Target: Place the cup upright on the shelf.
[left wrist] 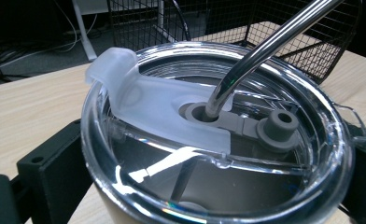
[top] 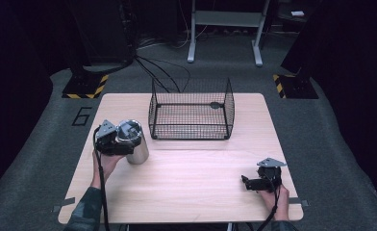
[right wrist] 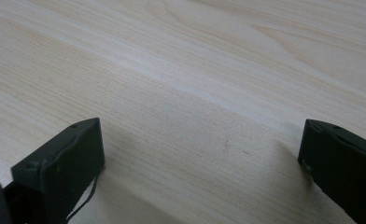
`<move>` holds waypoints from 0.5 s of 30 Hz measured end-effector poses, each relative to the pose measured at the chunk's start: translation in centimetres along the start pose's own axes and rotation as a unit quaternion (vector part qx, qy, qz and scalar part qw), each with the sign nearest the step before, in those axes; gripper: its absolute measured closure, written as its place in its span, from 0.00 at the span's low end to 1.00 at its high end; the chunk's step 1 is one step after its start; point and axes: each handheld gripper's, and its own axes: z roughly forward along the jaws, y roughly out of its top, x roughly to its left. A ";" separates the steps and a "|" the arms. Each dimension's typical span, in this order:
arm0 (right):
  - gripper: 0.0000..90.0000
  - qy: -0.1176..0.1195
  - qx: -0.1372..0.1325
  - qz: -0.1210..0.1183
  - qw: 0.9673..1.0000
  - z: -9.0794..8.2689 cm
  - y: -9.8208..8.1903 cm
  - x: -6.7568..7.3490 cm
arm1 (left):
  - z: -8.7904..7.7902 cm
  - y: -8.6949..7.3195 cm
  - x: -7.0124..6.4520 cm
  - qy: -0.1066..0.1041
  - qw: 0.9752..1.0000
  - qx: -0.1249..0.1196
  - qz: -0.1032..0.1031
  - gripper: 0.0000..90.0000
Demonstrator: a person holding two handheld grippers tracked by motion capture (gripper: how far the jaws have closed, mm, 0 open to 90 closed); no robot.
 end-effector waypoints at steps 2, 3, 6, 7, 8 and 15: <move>0.00 0.000 -0.001 0.001 1.000 0.0 0.0 0.0 | 0.0 -0.1 -0.1 0.002 1.000 -0.004 0.002 0.03; 0.00 0.000 -0.001 0.003 1.000 0.0 0.0 0.0 | 0.0 -0.1 -0.1 0.003 1.000 -0.006 0.002 0.03; 0.00 -0.001 -0.002 0.005 1.000 0.0 0.0 0.1 | 0.0 -0.2 -0.2 0.008 1.000 -0.009 0.005 0.04; 0.00 0.000 -0.001 0.001 1.000 0.0 0.0 0.0 | 0.0 -0.2 -0.2 0.008 1.000 -0.009 0.005 0.04; 0.00 0.001 -0.002 0.002 1.000 0.0 0.0 0.0 | 0.0 -0.2 -0.2 0.008 1.000 -0.011 0.006 0.04; 0.00 0.001 0.000 0.000 1.000 0.0 0.0 0.0 | 0.0 -0.2 -0.2 0.006 1.000 -0.009 0.008 0.04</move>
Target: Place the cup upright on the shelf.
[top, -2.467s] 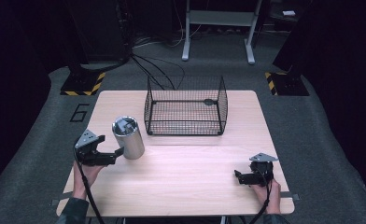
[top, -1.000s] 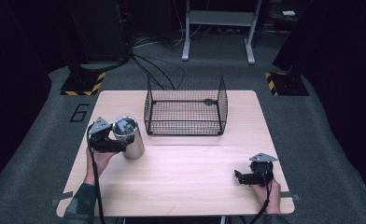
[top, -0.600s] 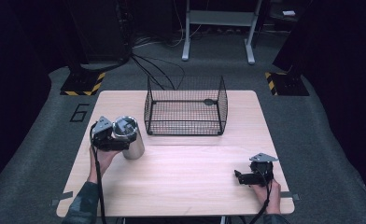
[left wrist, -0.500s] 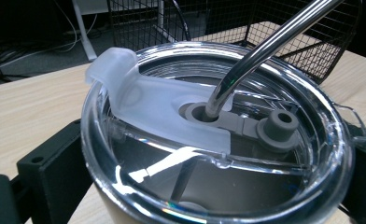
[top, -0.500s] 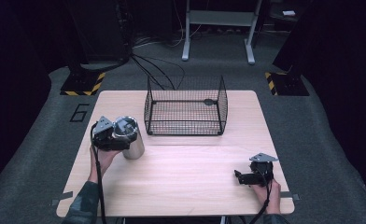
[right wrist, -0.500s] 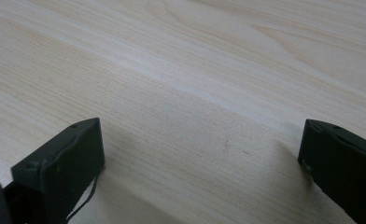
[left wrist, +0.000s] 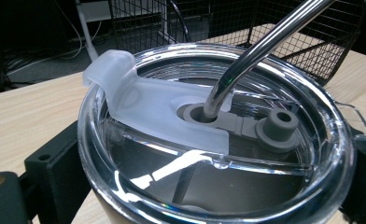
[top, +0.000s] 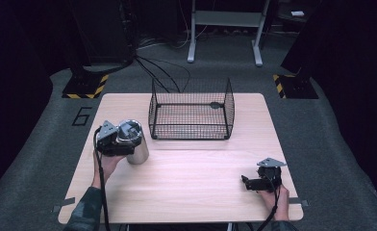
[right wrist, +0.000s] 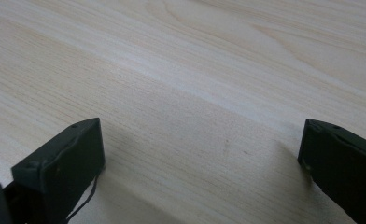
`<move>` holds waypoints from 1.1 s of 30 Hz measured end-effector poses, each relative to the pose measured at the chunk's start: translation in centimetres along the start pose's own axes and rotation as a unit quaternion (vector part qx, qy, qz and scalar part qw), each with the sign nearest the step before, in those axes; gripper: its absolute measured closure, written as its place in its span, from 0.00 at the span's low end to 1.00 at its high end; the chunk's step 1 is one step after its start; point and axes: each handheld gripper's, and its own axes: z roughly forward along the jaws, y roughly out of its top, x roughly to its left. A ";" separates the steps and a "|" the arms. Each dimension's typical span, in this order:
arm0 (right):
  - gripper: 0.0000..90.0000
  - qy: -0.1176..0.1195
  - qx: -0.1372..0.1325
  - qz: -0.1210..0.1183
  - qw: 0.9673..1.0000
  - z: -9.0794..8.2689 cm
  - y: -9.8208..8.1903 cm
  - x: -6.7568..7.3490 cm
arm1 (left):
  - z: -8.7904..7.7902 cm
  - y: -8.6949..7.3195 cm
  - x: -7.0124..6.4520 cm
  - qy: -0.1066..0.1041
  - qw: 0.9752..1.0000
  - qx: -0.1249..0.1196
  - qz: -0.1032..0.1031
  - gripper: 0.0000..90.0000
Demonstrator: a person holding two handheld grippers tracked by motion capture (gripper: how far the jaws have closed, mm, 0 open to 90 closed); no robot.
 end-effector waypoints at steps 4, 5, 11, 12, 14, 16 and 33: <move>0.00 0.000 0.000 0.000 1.000 0.0 0.0 0.0 | -0.1 0.1 0.0 -0.002 1.000 0.004 0.003 0.04; 0.00 0.000 0.000 0.000 1.000 0.0 0.0 0.0 | -0.1 0.1 0.0 -0.002 1.000 0.005 0.004 0.04; 0.00 0.000 0.000 0.000 1.000 0.0 0.0 0.0 | -0.4 0.1 0.0 0.002 1.000 0.006 0.006 0.04; 0.00 0.000 0.000 0.000 1.000 0.0 0.0 0.0 | -0.5 0.1 0.1 0.003 1.000 0.005 0.007 0.04; 0.00 0.000 0.000 0.000 1.000 0.0 0.0 0.0 | -0.7 0.2 0.1 0.002 1.000 0.002 0.005 0.04; 0.00 0.000 0.000 0.000 1.000 0.0 0.0 0.0 | -1.0 0.4 0.0 0.001 1.000 0.002 0.007 0.04; 0.00 0.000 0.000 0.000 1.000 0.0 0.0 0.0 | -2.2 1.3 -0.6 -0.008 1.000 0.001 0.020 0.04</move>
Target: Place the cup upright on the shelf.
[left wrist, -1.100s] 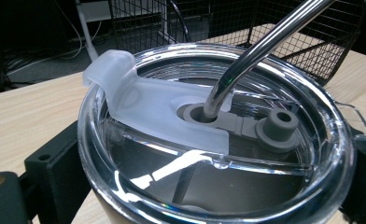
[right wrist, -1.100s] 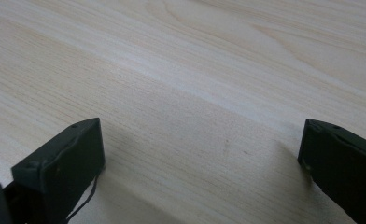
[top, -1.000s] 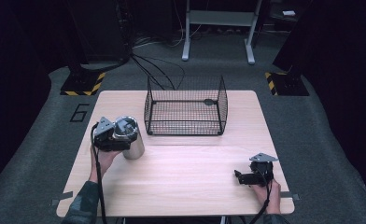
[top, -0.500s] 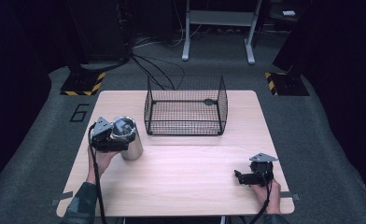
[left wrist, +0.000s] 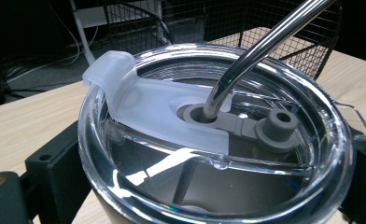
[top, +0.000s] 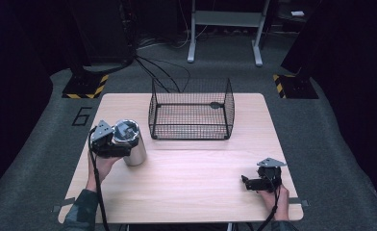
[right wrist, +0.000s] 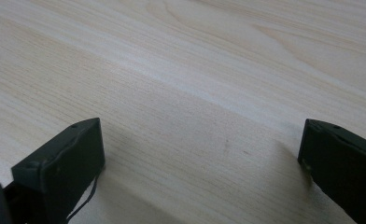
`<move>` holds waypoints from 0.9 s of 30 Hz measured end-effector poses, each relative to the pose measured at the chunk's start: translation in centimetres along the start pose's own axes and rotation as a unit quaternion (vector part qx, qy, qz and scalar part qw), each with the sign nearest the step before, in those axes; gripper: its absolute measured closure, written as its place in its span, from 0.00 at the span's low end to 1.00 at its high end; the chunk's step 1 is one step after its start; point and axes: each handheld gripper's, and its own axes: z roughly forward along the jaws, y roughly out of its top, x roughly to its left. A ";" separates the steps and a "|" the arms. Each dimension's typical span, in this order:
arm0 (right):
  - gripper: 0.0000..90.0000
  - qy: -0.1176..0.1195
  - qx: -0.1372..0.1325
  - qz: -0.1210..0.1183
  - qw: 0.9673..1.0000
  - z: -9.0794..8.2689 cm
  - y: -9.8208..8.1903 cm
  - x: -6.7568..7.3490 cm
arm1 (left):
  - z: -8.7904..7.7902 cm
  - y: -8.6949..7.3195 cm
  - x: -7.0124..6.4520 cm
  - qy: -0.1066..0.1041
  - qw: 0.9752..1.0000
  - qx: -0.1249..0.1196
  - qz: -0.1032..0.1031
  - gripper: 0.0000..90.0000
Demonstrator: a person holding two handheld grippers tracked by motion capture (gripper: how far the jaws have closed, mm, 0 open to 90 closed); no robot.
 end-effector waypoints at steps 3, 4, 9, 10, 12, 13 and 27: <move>0.00 0.000 0.000 0.000 1.000 0.0 0.0 0.0 | -0.1 0.2 -0.2 -0.003 1.000 -0.001 0.004 0.04; 0.00 0.000 0.000 0.000 1.000 0.0 0.0 0.0 | -0.1 0.4 -0.3 -0.007 1.000 0.000 0.004 0.04; 0.00 0.000 0.000 0.000 1.000 0.0 0.0 0.0 | -0.3 1.1 -1.1 -0.013 1.000 -0.006 0.013 0.04; 0.00 0.000 0.000 0.000 1.000 0.0 0.0 0.0 | -0.3 1.1 -1.1 -0.013 1.000 -0.006 0.013 0.04; 0.00 0.000 -0.001 0.004 1.000 0.0 0.0 0.0 | -0.4 1.5 -1.5 -0.018 1.000 -0.006 0.016 0.04; 0.00 0.000 -0.001 0.004 1.000 0.0 0.0 0.0 | -0.4 1.5 -1.5 -0.018 1.000 -0.006 0.016 0.04; 0.00 0.003 0.004 -0.002 1.000 0.0 0.1 0.1 | -0.4 3.4 -2.6 -0.049 0.998 -0.017 0.027 0.04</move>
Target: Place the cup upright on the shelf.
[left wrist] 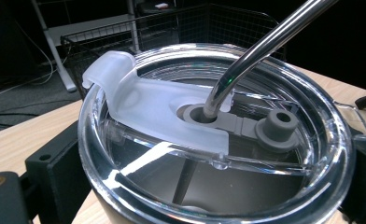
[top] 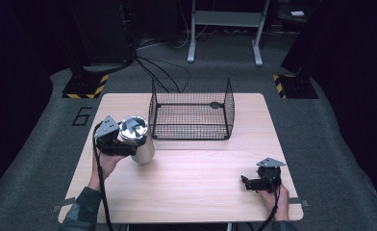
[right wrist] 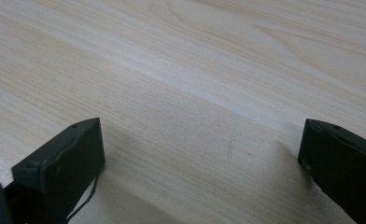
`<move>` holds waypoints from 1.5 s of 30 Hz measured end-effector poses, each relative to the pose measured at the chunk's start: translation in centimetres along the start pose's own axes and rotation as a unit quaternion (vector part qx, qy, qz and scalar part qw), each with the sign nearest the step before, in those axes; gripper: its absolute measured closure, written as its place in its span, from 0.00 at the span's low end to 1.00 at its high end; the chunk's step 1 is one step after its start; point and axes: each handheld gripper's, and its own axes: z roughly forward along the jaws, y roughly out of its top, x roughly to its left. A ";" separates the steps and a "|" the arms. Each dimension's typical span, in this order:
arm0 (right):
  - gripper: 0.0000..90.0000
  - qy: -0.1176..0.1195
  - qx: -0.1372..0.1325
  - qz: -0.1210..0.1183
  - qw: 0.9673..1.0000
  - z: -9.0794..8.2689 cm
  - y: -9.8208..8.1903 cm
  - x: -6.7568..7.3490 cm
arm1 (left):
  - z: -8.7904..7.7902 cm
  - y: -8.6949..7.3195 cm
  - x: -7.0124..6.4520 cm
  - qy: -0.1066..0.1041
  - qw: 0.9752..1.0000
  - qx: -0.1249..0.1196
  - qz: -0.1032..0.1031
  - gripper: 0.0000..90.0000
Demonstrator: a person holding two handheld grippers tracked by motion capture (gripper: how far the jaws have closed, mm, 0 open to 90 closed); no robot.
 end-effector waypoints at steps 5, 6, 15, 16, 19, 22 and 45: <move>0.00 0.000 0.000 0.000 1.000 0.0 0.0 0.0 | 0.3 0.4 -0.2 -0.006 1.000 -0.003 0.001 0.04; 0.00 0.000 0.000 -0.001 1.000 0.0 0.0 0.0 | 0.3 0.5 -0.2 -0.008 1.000 -0.001 0.002 0.04; 0.00 0.000 0.000 -0.001 1.000 0.0 0.0 0.0 | 1.0 1.7 -0.7 -0.023 1.000 -0.003 0.008 0.04; 0.00 0.000 0.000 -0.001 1.000 0.0 0.0 0.0 | 1.0 1.9 -0.8 -0.024 1.000 -0.004 0.009 0.04; 0.00 0.001 0.000 -0.001 1.000 0.0 0.0 0.0 | 1.3 2.4 -0.9 -0.028 0.999 -0.007 0.015 0.04; 0.00 0.001 0.000 -0.001 1.000 0.0 0.0 0.0 | 1.4 2.8 -1.0 -0.033 0.999 -0.008 0.018 0.04; 0.00 0.001 0.000 -0.001 1.000 0.0 0.0 0.0 | 3.7 5.6 -1.8 -0.061 0.998 -0.018 0.017 0.04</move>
